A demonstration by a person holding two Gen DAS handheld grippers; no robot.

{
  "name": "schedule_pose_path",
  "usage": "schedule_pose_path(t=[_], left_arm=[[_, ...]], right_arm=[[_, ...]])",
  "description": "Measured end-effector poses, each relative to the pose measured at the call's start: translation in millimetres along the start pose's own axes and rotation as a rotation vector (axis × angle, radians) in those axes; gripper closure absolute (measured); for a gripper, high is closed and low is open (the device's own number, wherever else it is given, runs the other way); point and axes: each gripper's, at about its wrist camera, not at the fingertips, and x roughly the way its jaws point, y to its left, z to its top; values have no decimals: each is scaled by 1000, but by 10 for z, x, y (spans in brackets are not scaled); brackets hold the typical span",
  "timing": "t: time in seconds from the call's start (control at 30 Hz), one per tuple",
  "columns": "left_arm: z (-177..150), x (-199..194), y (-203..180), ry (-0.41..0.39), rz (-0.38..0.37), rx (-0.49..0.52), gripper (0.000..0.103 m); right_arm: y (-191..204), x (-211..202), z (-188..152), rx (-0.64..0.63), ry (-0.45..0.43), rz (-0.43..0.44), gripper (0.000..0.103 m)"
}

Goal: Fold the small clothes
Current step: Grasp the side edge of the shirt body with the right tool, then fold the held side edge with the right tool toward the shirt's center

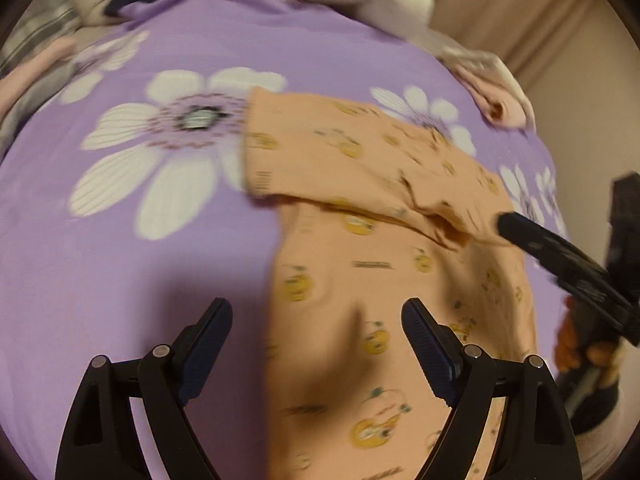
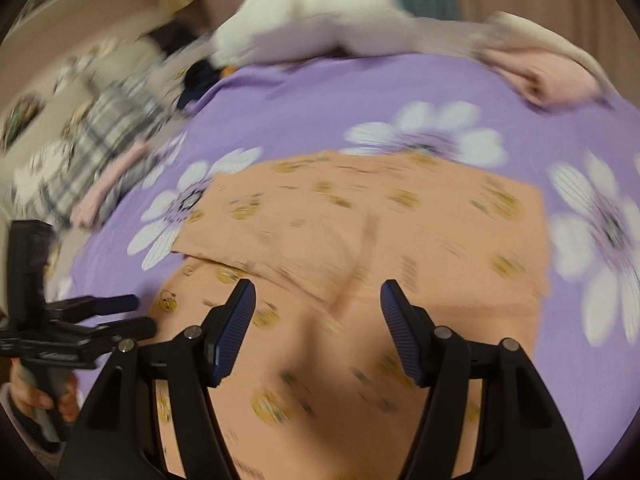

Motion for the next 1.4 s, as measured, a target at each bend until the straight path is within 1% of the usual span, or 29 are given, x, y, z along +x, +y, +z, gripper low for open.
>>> schedule_pose_path(t=[0.03,0.1,0.13,0.17,0.23,0.33,0.37,0.4,0.43,0.5,0.6,0.63,0.67,0.7,0.77,0.83,0.87,0.9,0.97,1.07,1.17,1.23,1.27,1.33,1.37,1.4], left_arm=[[-5,-22,75,-5,-7,-21,17],[-22,-53,190,-13,-13,-57,17],[-33,-62,237,-13,-19,-71,17],[-39,-63,278,-13,-22,-83,17],[-51,-61,330,-11,-26,-99,17],[-58,-82,356,-16,-40,-108,17],[-53,-78,349,-16,-44,-109,17],[-56,-83,356,-16,-49,-109,17],[-48,-78,338,-15,-56,-108,17],[-46,-78,312,-15,-64,-106,17],[-29,-88,268,-19,-80,-100,17],[-23,-90,259,-21,-83,-99,17],[-19,-91,252,-21,-84,-97,17],[-13,-91,244,-22,-83,-97,17],[-7,-91,227,-24,-81,-96,17],[-4,-94,208,-24,-78,-95,17],[-8,-98,198,-24,-77,-94,17],[-10,-101,190,-25,-76,-94,17],[-12,-104,172,-25,-73,-88,17],[-25,-106,165,-23,-68,-90,17],[-37,-112,171,-22,-63,-94,17],[-45,-107,179,-19,-61,-97,17],[-46,-103,189,-18,-60,-99,17],[-47,-90,203,-13,-58,-102,17],[-47,-82,215,-12,-57,-105,17],[-44,-76,228,-11,-57,-107,17]], right_arm=[[153,152,86,-55,12,-14,38],[335,383,178,-134,38,-53,39],[399,508,212,-167,65,-89,39],[423,634,232,-183,103,-101,40],[408,752,250,-179,139,-91,48],[287,810,246,-166,164,-112,73],[228,804,250,-159,161,-119,90],[175,763,222,-149,155,-131,96],[104,696,190,-130,141,-135,96],[-67,539,178,-46,94,-102,97],[-439,261,159,146,11,-76,97],[-553,196,142,196,-4,-63,97],[-737,115,93,275,-22,-40,96],[-860,76,61,322,-27,-26,92],[-1175,29,-83,451,-25,21,91],[-1376,25,-192,549,-14,49,79],[-1489,23,-268,610,-23,85,73],[-1537,12,-302,646,-35,117,72],[-1564,-7,-326,679,-55,168,72],[-1495,37,-238,682,-50,190,70],[-1398,97,-159,639,-39,176,70],[-1407,142,-160,606,-10,133,70],[-1346,161,-99,575,9,105,73],[-1308,169,-106,519,23,55,88],[-1237,147,-51,480,31,37,95],[-1225,124,-57,461,30,24,96]])
